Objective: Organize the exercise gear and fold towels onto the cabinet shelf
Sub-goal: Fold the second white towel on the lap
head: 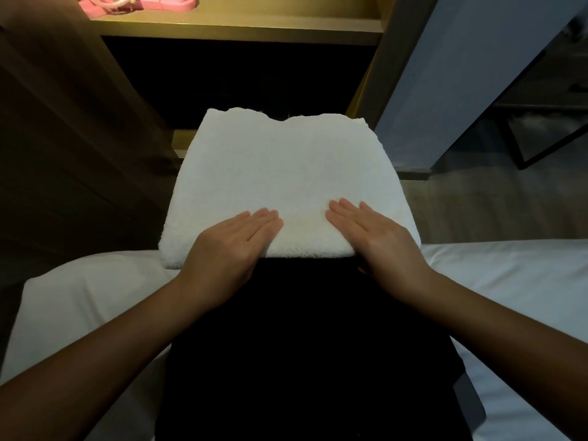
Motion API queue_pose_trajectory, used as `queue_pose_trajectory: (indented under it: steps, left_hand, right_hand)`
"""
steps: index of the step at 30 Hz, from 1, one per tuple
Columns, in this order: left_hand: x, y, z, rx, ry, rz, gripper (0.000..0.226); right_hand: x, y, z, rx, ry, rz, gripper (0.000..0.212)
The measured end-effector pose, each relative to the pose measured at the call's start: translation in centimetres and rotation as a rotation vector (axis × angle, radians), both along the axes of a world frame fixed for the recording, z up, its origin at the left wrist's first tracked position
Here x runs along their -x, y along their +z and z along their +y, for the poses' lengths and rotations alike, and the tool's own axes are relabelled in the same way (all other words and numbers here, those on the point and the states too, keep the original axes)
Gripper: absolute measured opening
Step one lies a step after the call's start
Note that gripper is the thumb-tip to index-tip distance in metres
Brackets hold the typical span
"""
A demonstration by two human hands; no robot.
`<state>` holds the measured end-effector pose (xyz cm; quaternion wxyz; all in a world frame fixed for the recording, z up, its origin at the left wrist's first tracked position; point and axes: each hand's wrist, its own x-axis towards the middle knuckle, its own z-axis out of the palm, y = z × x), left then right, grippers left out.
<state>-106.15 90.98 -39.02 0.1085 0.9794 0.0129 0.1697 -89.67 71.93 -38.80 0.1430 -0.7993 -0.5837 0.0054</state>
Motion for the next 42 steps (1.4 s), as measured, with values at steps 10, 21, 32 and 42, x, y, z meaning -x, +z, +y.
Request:
queue_pose_trajectory:
  steps: [10,21,32,42]
  left_hand:
    - [1.4,0.2,1.7,0.018,0.027,0.047,0.07]
    - [4.0,0.1,3.1,-0.046,0.077,0.061,0.07]
    - [5.6,-0.3,3.6,-0.004,0.146,0.065,0.052]
    - [7.6,-2.1,5.7,-0.006,0.147,0.047,0.047]
  right_hand:
    - [-0.5,0.9,-0.7,0.008,-0.004,0.026,0.061]
    - [-1.1,0.6,-2.8,0.067,0.009,-0.024,0.067]
    - [-1.8,0.2,-4.4,0.102,-0.085,0.076,0.073]
    - [-2.4,-0.2,-5.5,0.102,-0.105,0.14,0.077]
